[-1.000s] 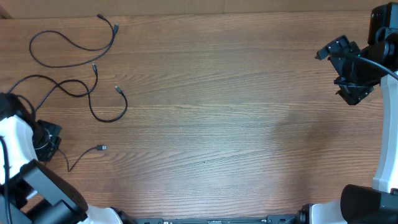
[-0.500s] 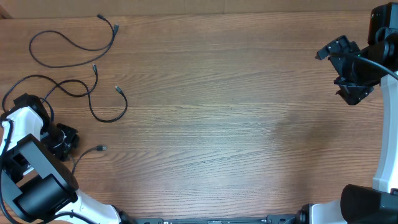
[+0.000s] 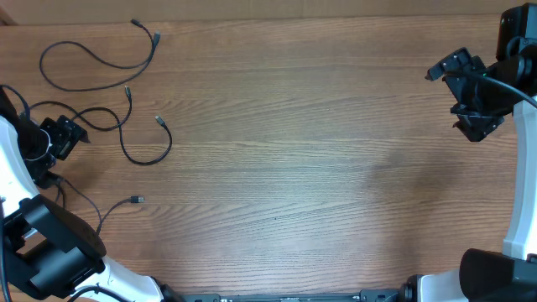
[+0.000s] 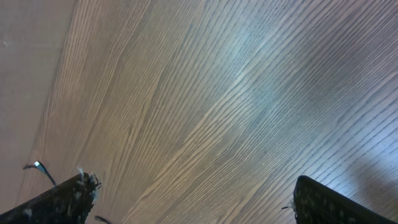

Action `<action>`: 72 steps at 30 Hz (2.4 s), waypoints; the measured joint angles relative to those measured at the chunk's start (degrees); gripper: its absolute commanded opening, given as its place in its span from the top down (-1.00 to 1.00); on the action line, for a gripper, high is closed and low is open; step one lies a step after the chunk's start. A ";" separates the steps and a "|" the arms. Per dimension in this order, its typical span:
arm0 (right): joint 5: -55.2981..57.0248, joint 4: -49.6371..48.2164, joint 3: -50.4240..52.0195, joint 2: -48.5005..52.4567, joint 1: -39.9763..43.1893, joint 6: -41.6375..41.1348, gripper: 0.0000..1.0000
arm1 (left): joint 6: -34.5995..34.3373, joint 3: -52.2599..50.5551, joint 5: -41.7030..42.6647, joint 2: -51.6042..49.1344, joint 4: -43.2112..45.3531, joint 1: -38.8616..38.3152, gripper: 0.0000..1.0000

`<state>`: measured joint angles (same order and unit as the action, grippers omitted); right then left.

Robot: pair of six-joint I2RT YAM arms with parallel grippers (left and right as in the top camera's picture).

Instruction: Untangle cables

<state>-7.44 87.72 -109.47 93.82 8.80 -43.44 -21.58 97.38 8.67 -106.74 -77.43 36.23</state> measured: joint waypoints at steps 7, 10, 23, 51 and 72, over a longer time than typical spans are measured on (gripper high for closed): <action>0.02 -0.02 0.00 0.00 0.00 0.00 -1.00 | 0.81 -0.46 -0.57 0.02 -3.56 -0.07 -0.85; 0.00 -0.04 0.00 0.00 0.00 0.00 -1.00 | 0.81 -5.38 -1.55 0.13 -2.45 -0.44 -0.76; 0.02 -0.02 0.00 0.00 0.00 0.00 -1.00 | -0.48 -17.77 -4.96 0.13 7.67 -0.81 0.92; 0.00 0.00 0.00 0.00 0.00 0.00 -1.00 | -7.21 -4.70 -34.60 0.37 -2.29 -1.53 0.91; 0.02 -0.02 0.00 0.00 0.00 0.00 -1.00 | -11.39 -29.44 -30.75 0.37 16.24 -17.51 0.59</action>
<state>-7.42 87.70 -109.47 93.82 8.80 -43.44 -32.97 67.94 -22.09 -106.37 -61.19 18.72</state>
